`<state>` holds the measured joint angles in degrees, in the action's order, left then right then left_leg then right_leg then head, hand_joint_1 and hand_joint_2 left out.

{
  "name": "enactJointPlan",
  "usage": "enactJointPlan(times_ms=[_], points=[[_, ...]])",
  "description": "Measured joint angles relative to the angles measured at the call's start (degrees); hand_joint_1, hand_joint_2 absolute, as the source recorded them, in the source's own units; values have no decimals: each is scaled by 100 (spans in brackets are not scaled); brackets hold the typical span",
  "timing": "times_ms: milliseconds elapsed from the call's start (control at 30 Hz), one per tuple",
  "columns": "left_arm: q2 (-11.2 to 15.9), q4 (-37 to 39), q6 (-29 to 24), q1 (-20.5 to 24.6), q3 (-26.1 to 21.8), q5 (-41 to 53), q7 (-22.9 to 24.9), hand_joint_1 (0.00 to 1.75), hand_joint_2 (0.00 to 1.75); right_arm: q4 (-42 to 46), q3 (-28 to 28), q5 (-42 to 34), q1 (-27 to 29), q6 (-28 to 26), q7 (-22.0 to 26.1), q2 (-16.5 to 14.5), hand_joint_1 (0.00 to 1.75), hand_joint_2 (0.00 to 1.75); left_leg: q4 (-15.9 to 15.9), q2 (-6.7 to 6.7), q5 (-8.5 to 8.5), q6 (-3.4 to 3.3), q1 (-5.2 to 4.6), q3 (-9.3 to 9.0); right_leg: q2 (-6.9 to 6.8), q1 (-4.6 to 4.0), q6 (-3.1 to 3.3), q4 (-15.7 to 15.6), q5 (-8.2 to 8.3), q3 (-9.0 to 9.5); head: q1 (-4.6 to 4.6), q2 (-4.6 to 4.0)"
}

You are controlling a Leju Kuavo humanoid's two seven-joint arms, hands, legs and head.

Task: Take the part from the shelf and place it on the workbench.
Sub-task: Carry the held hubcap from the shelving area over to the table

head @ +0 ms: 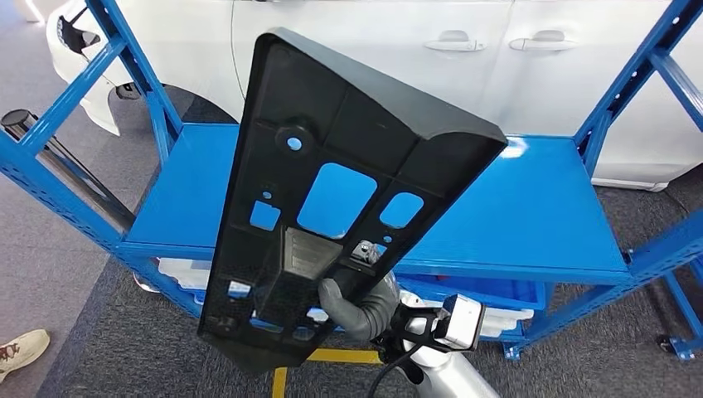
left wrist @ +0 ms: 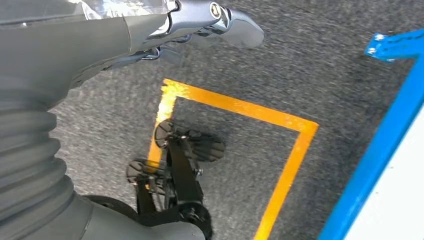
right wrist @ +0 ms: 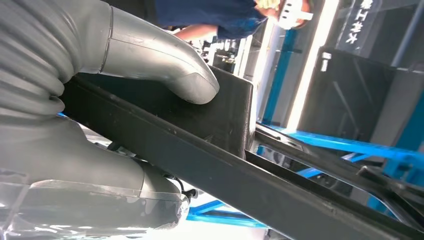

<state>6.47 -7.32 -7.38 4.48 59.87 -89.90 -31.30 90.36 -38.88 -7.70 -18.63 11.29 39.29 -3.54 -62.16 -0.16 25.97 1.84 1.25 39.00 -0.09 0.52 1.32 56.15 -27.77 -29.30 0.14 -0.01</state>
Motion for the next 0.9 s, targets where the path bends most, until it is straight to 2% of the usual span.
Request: enactJointPlan(times_ms=[67,100,133,167,200,233,267,300,333,400,433,467,500,567,600,633,667,700,733,800,833,900], points=[[2,0,-8,-4,-1,0,14,0,175,5,18,-12,10,30,0,-16,175,175,-759,0,531,28,1,199,-3,-16,26,11,104,-138,-13,0],[3,0,-12,-4,0,0,20,0,175,20,40,-12,25,59,0,-19,175,175,-1073,1,645,39,1,243,-6,-25,25,23,153,-211,-13,-1],[4,0,-14,-5,1,0,24,0,175,51,75,-12,47,96,0,-20,175,175,-1203,1,621,43,1,194,-8,-30,19,42,198,-286,-14,0],[6,0,-16,-6,1,0,26,0,175,97,117,-11,72,137,0,-22,175,175,-1128,1,504,40,1,43,-10,-33,8,68,238,-365,-14,0],[9,0,-17,-4,2,0,27,0,175,156,166,-11,93,175,0,-28,175,175,-842,1,357,30,1,-209,-9,-33,-7,98,270,-435,-14,1],[14,0,-21,3,2,0,27,0,175,226,220,-16,113,206,0,-41,175,175,-437,0,281,15,0,-513,-8,-35,-26,131,297,-498,-14,1],[20,0,-25,12,3,0,28,0,175,298,275,-23,128,231,0,-58,175,175,-29,-4,272,-5,-9,-791,-6,-43,-50,164,321,-547,-13,1],[24,0,-28,20,4,0,32,0,175,371,330,-26,142,247,1,-78,175,175,260,-9,304,-26,-19,-973,-5,-50,-81,187,349,-577,-10,1],[27,0,-31,28,8,0,39,0,175,442,383,-25,156,263,1,-97,175,175,423,-14,351,-51,-34,-1060,-4,-55,-115,199,383,-599,-13,1],[29,0,-31,28,18,0,57,0,175,556,478,-9,181,278,0,-125,175,175,475,-8,312,-118,-39,-1032,2,-51,-189,209,437,-623,-14,0],[29,0,-30,31,23,0,68,0,175,595,523,-3,188,279,0,-137,175,175,482,4,270,-161,-32,-999,6,-43,-223,253,383,-652,-16,0],[29,0,-28,36,26,0,75,0,175,624,564,2,194,273,0,-148,175,175,492,17,217,-210,-21,-953,10,-35,-255,383,231,-708,-10,-1],[29,0,-23,44,29,0,81,0,175,645,601,5,195,263,0,-157,175,175,501,30,157,-250,-12,-892,13,-26,-283,616,-8,-793,-7,0],[30,0,-7,54,41,1,81,0,175,679,648,11,197,243,0,-176,175,175,495,40,40,-291,-22,-742,13,-16,-327,1329,-538,-1002,2,0],[31,0,1,53,52,1,80,0,175,692,665,16,202,231,0,-183,175,175,490,44,-21,-292,-28,-660,13,-14,-339,1646,-666,-1062,2,1],[31,0,6,53,66,2,79,0,175,708,679,23,210,220,0,-190,175,175,482,47,-79,-291,-34,-576,13,-14,-341,1824,-662,-1051,2,1],[31,0,9,52,85,3,80,0,175,726,691,33,221,210,0,-195,175,175,473,49,-134,-286,-41,-495,13,-16,-331,1803,-540,-943,2,1],[31,0,12,52,105,4,82,0,175,744,704,42,230,207,1,-201,175,175,464,49,-185,-280,-49,-421,13,-21,-307,1581,-368,-738,2,1],[29,0,15,52,126,7,86,0,175,769,714,48,237,211,1,-211,175,175,454,48,-234,-270,-56,-360,13,-32,-266,1194,-239,-447,2,1],[17,0,20,51,160,21,102,0,175,827,727,56,245,240,1,-238,175,175,444,46,-329,-230,-76,-280,7,-65,-179,364,-210,100,-3,1],[11,0,21,50,171,28,113,0,175,856,732,63,252,256,1,-250,175,175,452,48,-379,-199,-75,-264,6,-84,-146,108,-249,247,-1,1],[6,1,24,42,191,32,139,0,175,890,746,74,278,281,1,-259,175,175,490,54,-476,-129,-68,-248,1,-93,-99,-26,-217,262,6,1]])
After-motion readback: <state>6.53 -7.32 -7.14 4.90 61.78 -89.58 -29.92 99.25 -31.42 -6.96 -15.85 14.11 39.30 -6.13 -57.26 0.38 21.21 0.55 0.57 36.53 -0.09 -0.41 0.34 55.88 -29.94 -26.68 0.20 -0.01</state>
